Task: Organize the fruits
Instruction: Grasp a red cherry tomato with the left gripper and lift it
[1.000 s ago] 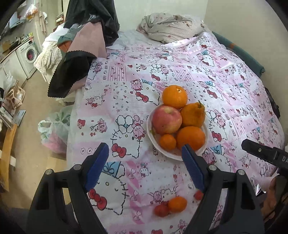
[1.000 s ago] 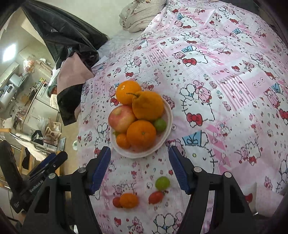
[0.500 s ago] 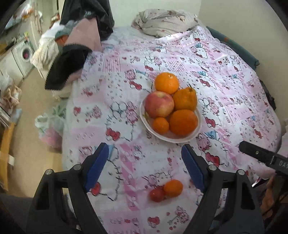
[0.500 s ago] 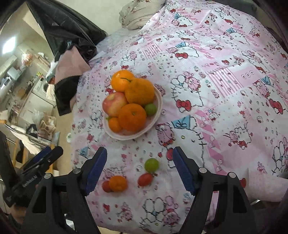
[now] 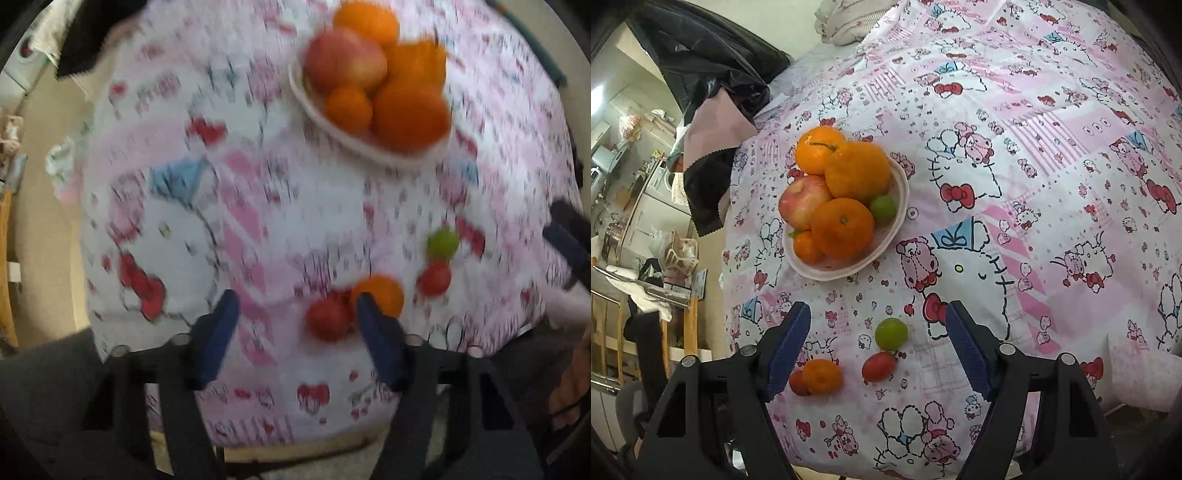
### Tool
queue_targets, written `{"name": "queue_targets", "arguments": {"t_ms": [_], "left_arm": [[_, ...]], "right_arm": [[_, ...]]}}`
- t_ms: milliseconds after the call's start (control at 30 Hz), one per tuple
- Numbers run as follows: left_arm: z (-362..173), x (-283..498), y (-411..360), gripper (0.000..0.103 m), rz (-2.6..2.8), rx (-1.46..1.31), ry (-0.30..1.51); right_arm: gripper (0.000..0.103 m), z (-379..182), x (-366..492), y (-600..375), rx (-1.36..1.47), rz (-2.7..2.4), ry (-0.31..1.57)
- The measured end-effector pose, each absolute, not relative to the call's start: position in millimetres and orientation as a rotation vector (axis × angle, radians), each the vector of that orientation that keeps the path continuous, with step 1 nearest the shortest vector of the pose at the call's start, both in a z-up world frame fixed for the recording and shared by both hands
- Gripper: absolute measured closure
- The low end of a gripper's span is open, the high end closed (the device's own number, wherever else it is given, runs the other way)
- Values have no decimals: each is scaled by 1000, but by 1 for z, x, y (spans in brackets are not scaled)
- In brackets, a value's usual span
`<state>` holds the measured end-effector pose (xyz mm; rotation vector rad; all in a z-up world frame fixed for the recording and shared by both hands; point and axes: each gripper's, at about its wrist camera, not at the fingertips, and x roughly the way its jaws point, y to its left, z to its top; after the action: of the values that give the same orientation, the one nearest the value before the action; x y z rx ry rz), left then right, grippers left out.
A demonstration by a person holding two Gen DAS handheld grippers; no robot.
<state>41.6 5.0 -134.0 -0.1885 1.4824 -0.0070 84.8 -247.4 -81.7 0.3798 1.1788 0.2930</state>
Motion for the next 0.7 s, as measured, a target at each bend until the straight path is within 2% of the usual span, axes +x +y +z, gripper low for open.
{"name": "queue_targets", "arguments": {"t_ms": [33, 233, 633, 667, 700], "left_arm": [[-139, 39, 2, 52, -38, -180, 1517], [-153, 31, -26, 52, -114, 68, 1554], [-181, 34, -72, 53, -179, 291, 1550], [-181, 34, -72, 55, -178, 285, 1552], [-181, 34, -73, 62, -178, 284, 1550]], "right_arm": [[25, -84, 86, -247, 374, 290, 1186], [25, -92, 89, -249, 419, 298, 1222], [25, -95, 94, -250, 428, 291, 1238], [25, -95, 94, -251, 430, 288, 1239], [25, -95, 94, -252, 431, 285, 1239]]}}
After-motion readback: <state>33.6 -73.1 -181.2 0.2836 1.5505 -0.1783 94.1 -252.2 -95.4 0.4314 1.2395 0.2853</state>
